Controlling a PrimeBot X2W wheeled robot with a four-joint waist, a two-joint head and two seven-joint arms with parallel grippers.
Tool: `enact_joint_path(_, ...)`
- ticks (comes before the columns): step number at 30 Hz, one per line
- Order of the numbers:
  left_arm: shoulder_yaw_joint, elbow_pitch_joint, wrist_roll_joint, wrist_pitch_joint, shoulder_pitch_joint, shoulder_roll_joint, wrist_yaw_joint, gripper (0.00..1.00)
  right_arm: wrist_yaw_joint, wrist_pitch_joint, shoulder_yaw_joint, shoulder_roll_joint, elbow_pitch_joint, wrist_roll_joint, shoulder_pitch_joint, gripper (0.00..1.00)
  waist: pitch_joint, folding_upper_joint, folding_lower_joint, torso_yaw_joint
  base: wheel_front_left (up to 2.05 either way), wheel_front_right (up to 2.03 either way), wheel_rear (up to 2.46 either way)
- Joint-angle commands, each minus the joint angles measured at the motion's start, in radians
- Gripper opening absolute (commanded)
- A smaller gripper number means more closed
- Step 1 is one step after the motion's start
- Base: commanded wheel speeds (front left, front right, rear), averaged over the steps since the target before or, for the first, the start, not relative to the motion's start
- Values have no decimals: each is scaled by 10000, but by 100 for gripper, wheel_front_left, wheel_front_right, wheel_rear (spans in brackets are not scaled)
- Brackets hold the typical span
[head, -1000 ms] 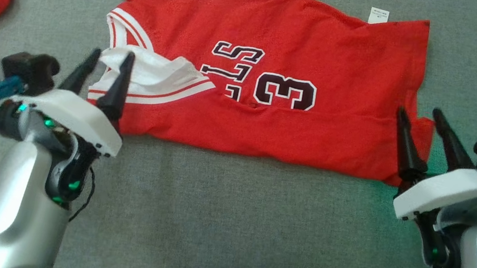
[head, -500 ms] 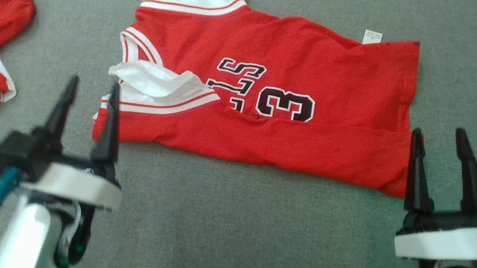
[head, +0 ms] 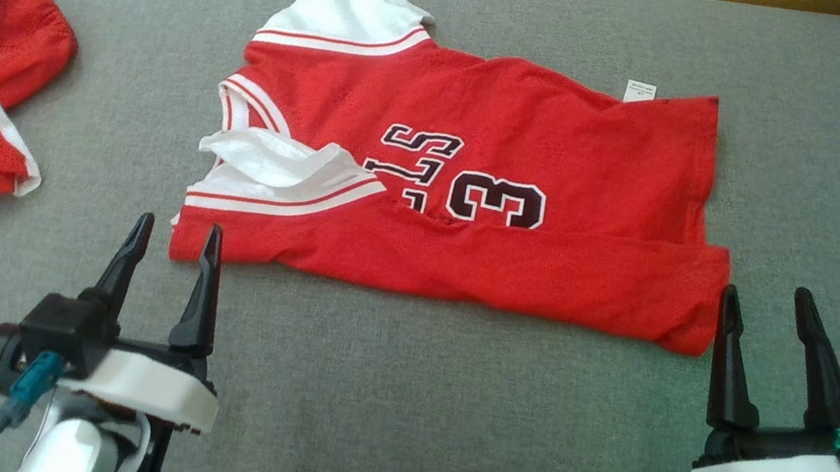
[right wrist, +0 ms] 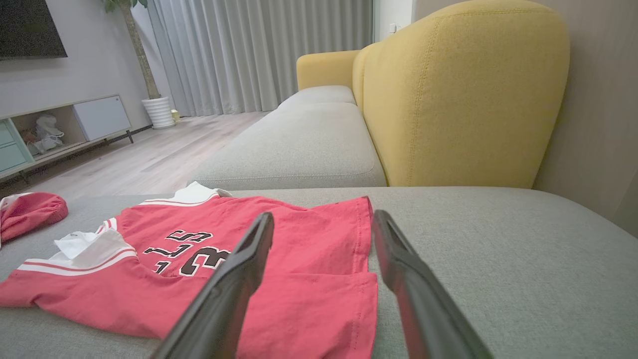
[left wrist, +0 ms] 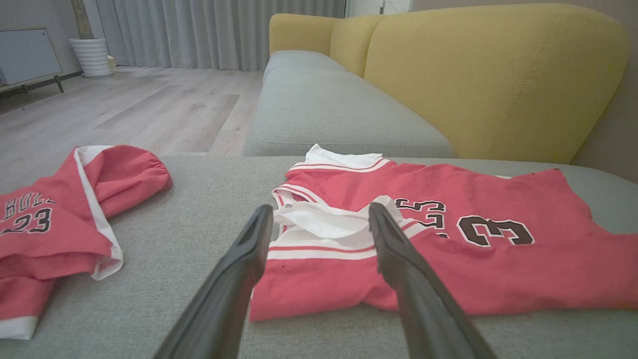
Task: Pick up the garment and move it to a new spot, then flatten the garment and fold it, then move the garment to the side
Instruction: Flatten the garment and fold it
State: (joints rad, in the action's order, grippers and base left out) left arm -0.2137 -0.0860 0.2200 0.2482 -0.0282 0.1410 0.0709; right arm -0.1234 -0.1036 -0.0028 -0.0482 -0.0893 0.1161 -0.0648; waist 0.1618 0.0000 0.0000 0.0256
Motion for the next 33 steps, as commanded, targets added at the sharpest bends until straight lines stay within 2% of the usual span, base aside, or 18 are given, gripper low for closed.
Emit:
enact_joint_path(1, 301, 256, -37, 98, -233, 142, 23, 100, -73, 82, 218, -55, -427, 3, 96, 100, -2, 0, 0, 3, 0, 0, 0)
enact_joint_path(12, 240, 123, 127, 46, -321, 160, 21, 100, -73, 210, 268, -29, -517, -50, 96, 100, 103, 0, 0, 79, 0, 0, 0)
enact_joint_path(17, 130, -215, 393, -328, -740, 110, -210, 100, -73, 414, 271, -26, -140, -15, 323, 100, 298, 0, 0, 151, 0, 0, 0)
enact_joint_path(24, 190, -2482, 1410, -1198, -2070, -161, -877, 100, -73, 1008, 98, -95, 1802, -30, 1312, 100, 720, 0, 0, 206, 0, 0, 0)
enact_joint_path(33, 386, -4790, 2155, -1637, -3117, -312, -1261, 100, -73, 1965, -85, -62, 3279, 99, 1843, 100, 1111, 0, 0, 199, 0, 0, 0)
